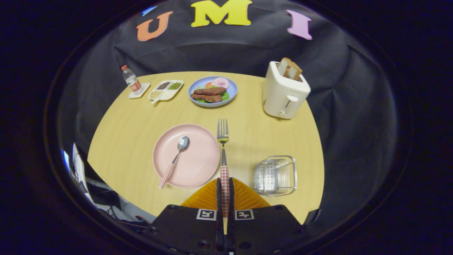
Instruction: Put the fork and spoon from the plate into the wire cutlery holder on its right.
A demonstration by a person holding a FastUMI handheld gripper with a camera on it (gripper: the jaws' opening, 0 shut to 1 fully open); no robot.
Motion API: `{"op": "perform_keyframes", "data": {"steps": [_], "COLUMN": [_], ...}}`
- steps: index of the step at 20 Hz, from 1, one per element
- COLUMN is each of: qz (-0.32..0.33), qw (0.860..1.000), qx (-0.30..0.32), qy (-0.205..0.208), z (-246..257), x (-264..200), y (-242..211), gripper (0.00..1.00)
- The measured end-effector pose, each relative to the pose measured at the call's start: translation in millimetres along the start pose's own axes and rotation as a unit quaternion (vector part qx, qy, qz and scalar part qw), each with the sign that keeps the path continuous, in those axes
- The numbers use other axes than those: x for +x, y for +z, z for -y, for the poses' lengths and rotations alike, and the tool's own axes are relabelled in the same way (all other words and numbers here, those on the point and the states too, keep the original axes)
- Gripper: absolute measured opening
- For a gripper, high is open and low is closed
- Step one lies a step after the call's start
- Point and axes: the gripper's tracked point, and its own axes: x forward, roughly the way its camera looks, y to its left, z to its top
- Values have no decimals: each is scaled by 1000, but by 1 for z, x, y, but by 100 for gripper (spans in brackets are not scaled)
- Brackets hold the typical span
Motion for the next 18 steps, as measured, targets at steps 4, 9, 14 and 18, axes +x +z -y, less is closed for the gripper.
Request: {"op": "perform_keyframes", "data": {"steps": [4, 9, 14, 18], "qz": [-49, -137, -210, -255], "qw": [998, 989, 975, 964], "qx": [30, 58, 72, 78], "qy": [-23, -7, 11, 6], "z": [62, 90, 94, 99], "x": [-28, -28, -11, 6], "y": [-22, -53, -64, -58], "gripper": [4, 4, 4, 4]}}
